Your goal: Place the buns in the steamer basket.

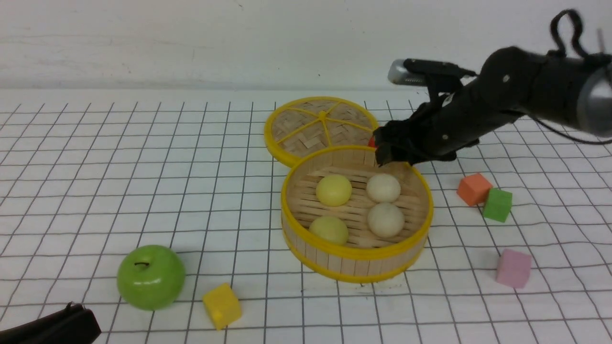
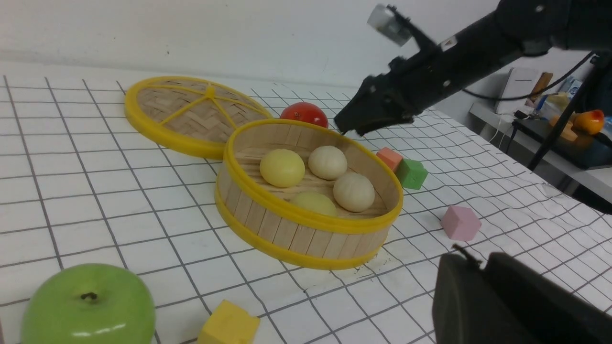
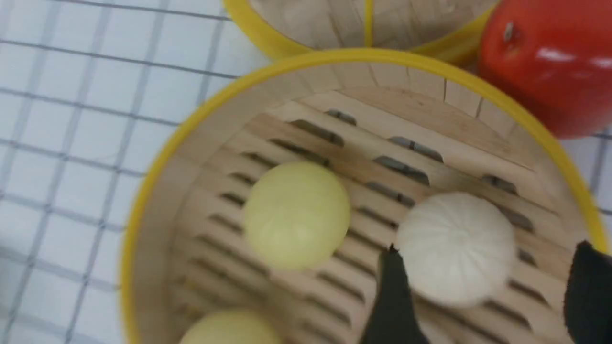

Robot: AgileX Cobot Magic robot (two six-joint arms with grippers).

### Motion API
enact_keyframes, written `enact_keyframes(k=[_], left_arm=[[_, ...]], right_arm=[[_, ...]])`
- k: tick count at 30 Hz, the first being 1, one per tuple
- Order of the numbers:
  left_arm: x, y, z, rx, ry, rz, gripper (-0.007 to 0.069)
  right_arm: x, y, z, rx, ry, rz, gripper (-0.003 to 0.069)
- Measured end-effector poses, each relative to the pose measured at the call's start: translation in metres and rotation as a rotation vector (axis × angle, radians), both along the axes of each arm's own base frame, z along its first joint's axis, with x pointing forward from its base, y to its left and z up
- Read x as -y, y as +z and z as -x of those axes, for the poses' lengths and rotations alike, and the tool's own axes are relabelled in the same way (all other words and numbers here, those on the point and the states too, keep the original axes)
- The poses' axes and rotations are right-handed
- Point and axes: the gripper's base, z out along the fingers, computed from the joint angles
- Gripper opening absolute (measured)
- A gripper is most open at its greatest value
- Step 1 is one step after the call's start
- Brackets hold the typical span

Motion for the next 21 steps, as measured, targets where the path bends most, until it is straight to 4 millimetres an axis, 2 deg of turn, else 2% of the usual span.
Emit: enact_keyframes(k=[2, 4, 7, 8, 9, 10, 12, 13, 14, 18, 19, 21], left_arm=[[0.0, 0.0, 0.0, 0.0, 0.0, 0.0, 0.0065], [0.0, 0.0, 0.0, -0.001, 0.0, -0.001, 0.0069], [0.0, 0.0, 0.0, -0.001, 0.0, -0.001, 0.0072], [0.0, 0.0, 0.0, -0.001, 0.0, -0.001, 0.0073], [0.0, 0.0, 0.0, -0.001, 0.0, -0.001, 0.0074], [0.0, 0.0, 0.0, -0.001, 0.0, -0.001, 0.0074], [0.0, 0.0, 0.0, -0.001, 0.0, -0.001, 0.0074], [0.0, 0.0, 0.0, -0.001, 0.0, -0.001, 0.0074], [0.0, 0.0, 0.0, -0.001, 0.0, -0.001, 0.0074], [0.0, 0.0, 0.0, -0.001, 0.0, -0.001, 0.0078], [0.0, 0.0, 0.0, -0.001, 0.0, -0.001, 0.0078], [0.0, 0.0, 0.0, -0.002, -0.001, -0.001, 0.0082]], right_arm=[[0.007, 0.035, 0.023, 0.013, 0.007, 0.011, 0.044], [0.018, 0.062, 0.051, 0.011, 0.0, 0.033, 0.0384], [0.034, 0.08, 0.097, -0.01, -0.018, 0.058, 0.0256], [0.035, 0.077, 0.1, -0.02, -0.018, 0.065, 0.0238], [0.043, 0.08, 0.125, -0.024, -0.027, 0.064, 0.0165], [0.043, 0.077, 0.125, -0.034, -0.027, 0.067, 0.0157], [0.053, 0.076, 0.159, -0.034, -0.036, 0.061, 0.0049], [0.053, 0.076, 0.161, -0.034, -0.035, 0.061, 0.0049], [0.058, 0.072, 0.177, -0.045, -0.034, 0.063, 0.0003], [0.068, 0.072, 0.214, -0.057, -0.022, 0.068, -0.0021], [0.069, 0.072, 0.215, -0.058, -0.021, 0.068, -0.0021], [0.073, 0.076, 0.233, -0.071, -0.01, 0.073, -0.0021]])
